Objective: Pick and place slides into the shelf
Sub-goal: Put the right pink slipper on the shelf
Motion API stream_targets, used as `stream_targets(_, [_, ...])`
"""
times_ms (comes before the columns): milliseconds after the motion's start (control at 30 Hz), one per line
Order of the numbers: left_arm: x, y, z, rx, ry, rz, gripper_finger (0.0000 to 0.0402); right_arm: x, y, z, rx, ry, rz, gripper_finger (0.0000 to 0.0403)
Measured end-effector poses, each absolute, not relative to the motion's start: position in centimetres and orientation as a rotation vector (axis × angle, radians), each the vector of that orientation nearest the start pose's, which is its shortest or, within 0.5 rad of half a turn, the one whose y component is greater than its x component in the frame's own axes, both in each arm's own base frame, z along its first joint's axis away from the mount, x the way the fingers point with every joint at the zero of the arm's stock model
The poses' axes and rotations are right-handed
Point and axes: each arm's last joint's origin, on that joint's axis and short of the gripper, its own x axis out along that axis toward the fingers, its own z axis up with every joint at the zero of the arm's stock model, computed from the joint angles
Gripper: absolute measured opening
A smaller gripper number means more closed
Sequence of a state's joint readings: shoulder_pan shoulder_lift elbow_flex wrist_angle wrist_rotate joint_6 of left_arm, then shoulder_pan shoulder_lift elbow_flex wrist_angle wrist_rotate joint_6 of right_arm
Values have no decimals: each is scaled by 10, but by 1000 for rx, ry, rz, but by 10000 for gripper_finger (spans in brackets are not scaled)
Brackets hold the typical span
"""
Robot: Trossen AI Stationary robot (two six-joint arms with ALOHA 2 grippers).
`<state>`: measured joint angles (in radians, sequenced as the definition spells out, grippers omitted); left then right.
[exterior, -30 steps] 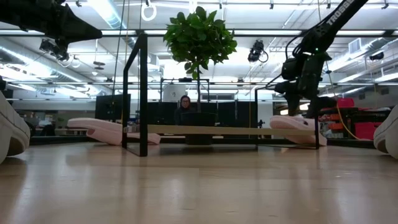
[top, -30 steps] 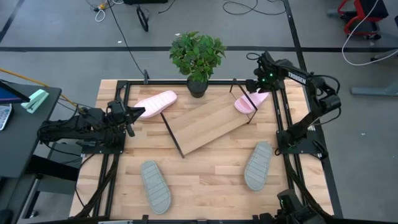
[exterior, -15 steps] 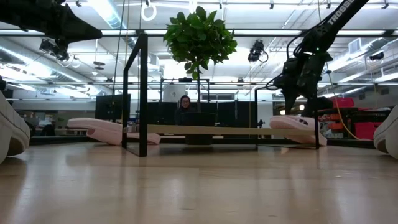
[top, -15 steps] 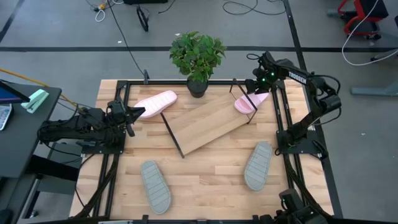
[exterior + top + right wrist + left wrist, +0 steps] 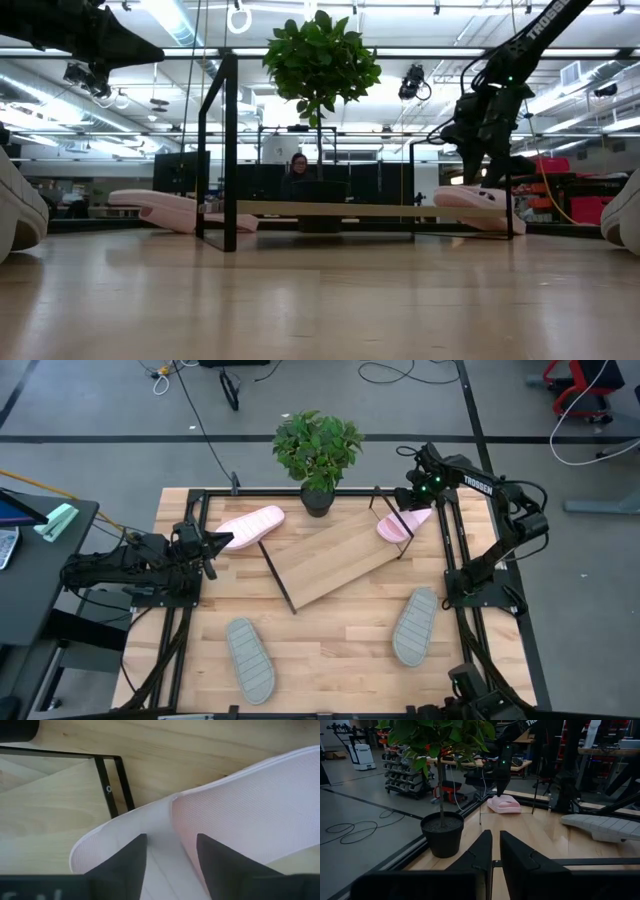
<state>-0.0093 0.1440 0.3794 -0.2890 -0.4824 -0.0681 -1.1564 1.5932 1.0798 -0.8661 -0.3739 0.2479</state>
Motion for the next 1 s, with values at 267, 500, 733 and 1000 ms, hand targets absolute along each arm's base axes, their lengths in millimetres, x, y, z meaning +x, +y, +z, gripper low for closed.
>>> stream_targets(267, [76,13,252,-54,37,474,35,125,-259,206,1173,957,-792,91])
stream_targets(500, [76,13,252,-54,37,474,43,124,-259,206,1130,984,-813,75])
stream_targets(733, [76,13,252,-54,37,474,37,124,-259,206,1126,987,-810,134])
stream_targets(1000, [76,13,252,-54,37,474,40,124,-258,206,1131,978,-762,223])
